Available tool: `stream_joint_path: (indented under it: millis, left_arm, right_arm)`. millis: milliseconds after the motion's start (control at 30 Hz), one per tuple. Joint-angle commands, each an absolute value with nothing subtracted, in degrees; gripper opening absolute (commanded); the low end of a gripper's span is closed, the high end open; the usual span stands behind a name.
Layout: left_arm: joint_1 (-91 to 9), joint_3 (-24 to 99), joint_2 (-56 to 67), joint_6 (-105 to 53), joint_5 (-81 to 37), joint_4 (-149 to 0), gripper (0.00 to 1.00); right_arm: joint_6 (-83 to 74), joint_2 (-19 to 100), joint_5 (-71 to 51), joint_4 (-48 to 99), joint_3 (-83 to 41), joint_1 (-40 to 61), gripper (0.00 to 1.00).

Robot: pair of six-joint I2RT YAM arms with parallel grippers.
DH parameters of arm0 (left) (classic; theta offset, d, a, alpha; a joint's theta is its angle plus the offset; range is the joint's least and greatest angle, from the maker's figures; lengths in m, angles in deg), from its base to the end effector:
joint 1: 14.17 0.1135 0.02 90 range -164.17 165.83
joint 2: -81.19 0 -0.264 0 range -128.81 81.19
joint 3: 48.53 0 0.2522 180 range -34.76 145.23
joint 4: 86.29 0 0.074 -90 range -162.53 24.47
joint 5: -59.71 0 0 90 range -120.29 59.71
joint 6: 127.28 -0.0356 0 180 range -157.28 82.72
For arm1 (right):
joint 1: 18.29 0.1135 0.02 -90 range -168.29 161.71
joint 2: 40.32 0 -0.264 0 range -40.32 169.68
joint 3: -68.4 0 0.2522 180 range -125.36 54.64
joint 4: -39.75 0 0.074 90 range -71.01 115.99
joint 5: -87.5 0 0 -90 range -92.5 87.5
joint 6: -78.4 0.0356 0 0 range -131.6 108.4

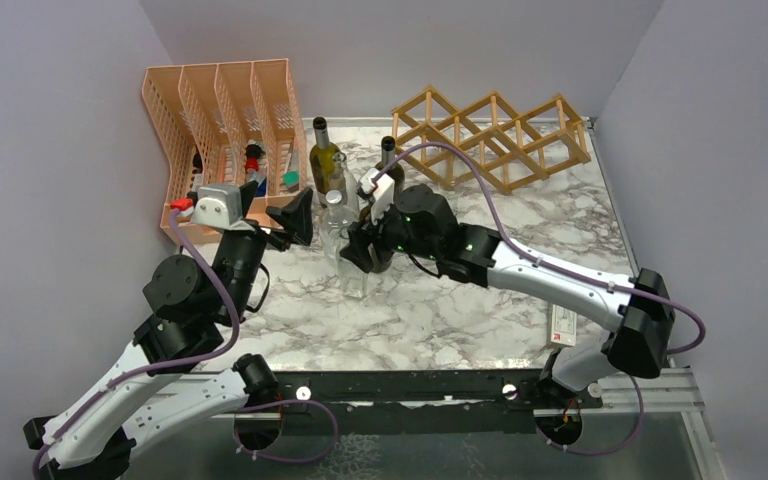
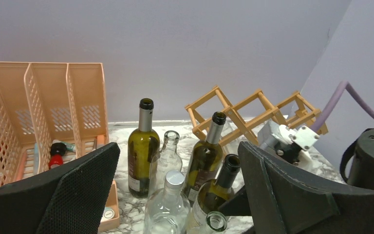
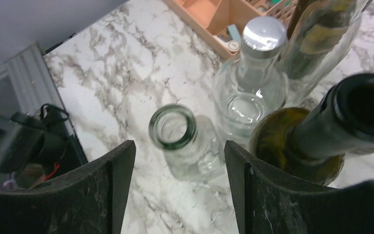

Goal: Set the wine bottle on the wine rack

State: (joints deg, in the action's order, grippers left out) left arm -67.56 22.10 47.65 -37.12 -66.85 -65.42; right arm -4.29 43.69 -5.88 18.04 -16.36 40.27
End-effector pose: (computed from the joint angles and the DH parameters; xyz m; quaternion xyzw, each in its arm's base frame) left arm 0.0764 -0.0673 0.4401 0.0311 0.6220 -0.1740 0.7628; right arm 0.1792 0.2971 0.3402 -0.3712 0.7353 0.3284 0.4622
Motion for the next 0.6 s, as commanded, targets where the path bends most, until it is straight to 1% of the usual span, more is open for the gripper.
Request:
stream_joint_path:
  millis: [0,100,167,233,333,367,400,500,567]
  left_arm:
    - [-67.83,21.83,48.85,-39.23,-69.85,-68.56,0.99]
    - [-67.82,21.66,49.16,-39.43,-70.16,-68.27,0.99]
    - [-67.85,21.43,49.40,-39.52,-70.15,-67.93,0.99]
    - [-67.79,21.03,49.72,-39.73,-70.07,-67.80,0.99]
    - [-67.83,19.78,50.02,-39.81,-69.31,-67.85,0.99]
    - [-67.87,19.28,50.07,-39.76,-69.10,-67.85,0.99]
    - [-67.83,18.83,50.06,-39.60,-68.95,-67.85,0.99]
    - [-67.87,17.34,50.03,-39.33,-68.36,-67.37,0.99]
    - [-67.84,16.22,50.15,-39.18,-67.28,-67.09,0.99]
  right_arm:
    - [-6.58,47.96,-0.41,23.61,-20.84,40.81,0.70]
    - [-7.57,50.13,-1.49,23.69,-22.10,40.82,0.68]
    - [-8.31,50.77,-2.57,23.94,-22.18,40.84,0.64]
    - [-9.18,51.08,-3.38,23.97,-22.17,40.80,0.56]
    - [-9.93,50.71,-3.75,24.00,-21.60,40.80,0.40]
    - [-10.33,50.47,-3.79,24.13,-21.28,40.80,0.33]
    - [-10.71,50.16,-3.70,24.06,-21.09,40.77,0.28]
    - [-11.53,48.57,-2.02,23.34,-20.37,40.82,0.17]
    - [-11.76,46.81,-0.76,22.74,-19.67,40.79,0.14]
